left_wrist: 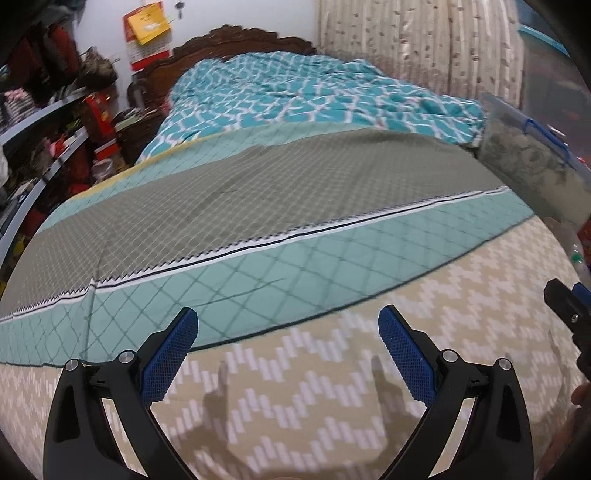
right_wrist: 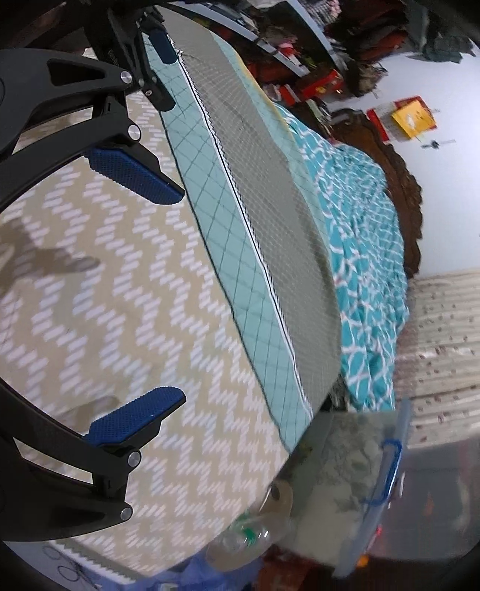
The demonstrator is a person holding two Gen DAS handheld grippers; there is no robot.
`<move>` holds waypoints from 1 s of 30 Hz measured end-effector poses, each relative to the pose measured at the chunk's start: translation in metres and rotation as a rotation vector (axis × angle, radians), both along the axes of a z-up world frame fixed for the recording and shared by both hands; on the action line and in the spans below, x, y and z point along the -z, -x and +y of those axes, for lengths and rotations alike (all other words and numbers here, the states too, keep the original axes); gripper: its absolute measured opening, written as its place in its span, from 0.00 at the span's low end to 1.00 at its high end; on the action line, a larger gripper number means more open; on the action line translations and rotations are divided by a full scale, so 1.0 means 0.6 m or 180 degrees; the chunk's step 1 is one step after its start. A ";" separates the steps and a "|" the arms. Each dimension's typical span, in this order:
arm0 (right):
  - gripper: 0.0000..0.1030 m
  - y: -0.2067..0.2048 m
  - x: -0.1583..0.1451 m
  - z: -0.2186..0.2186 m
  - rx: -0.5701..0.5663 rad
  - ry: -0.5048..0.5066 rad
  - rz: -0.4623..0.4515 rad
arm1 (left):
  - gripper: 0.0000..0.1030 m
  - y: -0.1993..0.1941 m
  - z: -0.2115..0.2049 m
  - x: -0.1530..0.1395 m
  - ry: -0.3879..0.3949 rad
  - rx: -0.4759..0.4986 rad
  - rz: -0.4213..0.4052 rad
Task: Collect trash
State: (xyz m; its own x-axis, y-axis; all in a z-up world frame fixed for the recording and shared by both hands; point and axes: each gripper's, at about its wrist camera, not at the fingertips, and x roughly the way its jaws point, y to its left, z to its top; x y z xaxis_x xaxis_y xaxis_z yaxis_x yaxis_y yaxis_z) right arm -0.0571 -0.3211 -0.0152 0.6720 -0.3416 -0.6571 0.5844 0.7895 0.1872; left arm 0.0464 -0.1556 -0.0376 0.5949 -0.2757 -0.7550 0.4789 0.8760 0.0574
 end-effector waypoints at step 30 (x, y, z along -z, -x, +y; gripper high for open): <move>0.95 0.238 -0.064 -0.066 0.0967 -0.0001 -0.0624 | 0.92 0.159 -0.155 -0.097 0.0148 0.1000 -0.0407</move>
State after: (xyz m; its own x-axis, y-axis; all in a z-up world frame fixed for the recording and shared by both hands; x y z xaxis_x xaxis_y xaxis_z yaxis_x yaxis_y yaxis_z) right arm -0.1998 -0.3610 0.0234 0.6529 -0.5449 -0.5260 0.7455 0.5851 0.3192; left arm -0.0489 -0.2486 0.0207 0.5644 -0.4928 -0.6622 0.7173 0.6899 0.0979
